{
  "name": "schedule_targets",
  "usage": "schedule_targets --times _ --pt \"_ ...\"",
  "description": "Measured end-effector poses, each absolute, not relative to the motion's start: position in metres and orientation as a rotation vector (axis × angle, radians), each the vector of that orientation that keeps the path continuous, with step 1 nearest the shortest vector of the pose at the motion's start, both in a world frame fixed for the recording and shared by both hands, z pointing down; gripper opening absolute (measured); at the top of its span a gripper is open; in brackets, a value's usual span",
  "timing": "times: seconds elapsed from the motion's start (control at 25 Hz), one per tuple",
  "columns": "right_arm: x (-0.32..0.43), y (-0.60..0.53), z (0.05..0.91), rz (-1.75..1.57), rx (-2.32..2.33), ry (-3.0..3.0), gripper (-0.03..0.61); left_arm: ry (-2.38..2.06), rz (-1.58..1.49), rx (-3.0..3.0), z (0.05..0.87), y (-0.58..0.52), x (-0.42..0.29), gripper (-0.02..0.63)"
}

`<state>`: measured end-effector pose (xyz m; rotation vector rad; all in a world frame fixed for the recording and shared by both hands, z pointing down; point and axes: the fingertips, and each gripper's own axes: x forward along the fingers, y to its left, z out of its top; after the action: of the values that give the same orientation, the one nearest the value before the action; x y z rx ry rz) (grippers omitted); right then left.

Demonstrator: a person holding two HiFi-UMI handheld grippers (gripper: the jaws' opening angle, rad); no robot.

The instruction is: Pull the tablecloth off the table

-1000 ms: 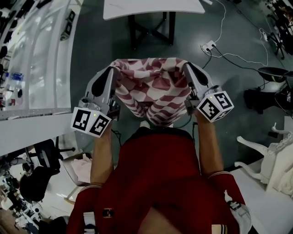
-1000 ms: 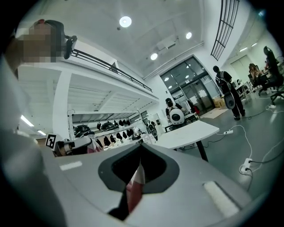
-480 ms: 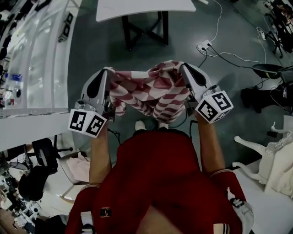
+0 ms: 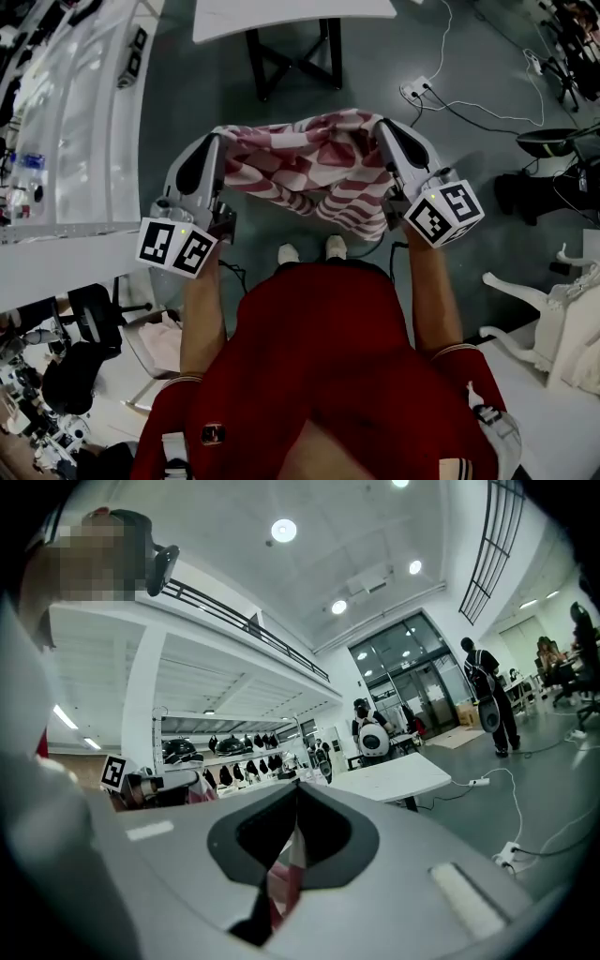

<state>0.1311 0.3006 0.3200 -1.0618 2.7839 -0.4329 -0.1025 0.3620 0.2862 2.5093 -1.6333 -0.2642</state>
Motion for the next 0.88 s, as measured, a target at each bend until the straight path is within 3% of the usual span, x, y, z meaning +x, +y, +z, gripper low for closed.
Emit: schedule_targets --times 0.88 --pt "0.121 0.303 0.330 -0.407 -1.157 2.796 0.015 -1.570 -0.308 2.525 0.289 0.348 -0.111 0.009"
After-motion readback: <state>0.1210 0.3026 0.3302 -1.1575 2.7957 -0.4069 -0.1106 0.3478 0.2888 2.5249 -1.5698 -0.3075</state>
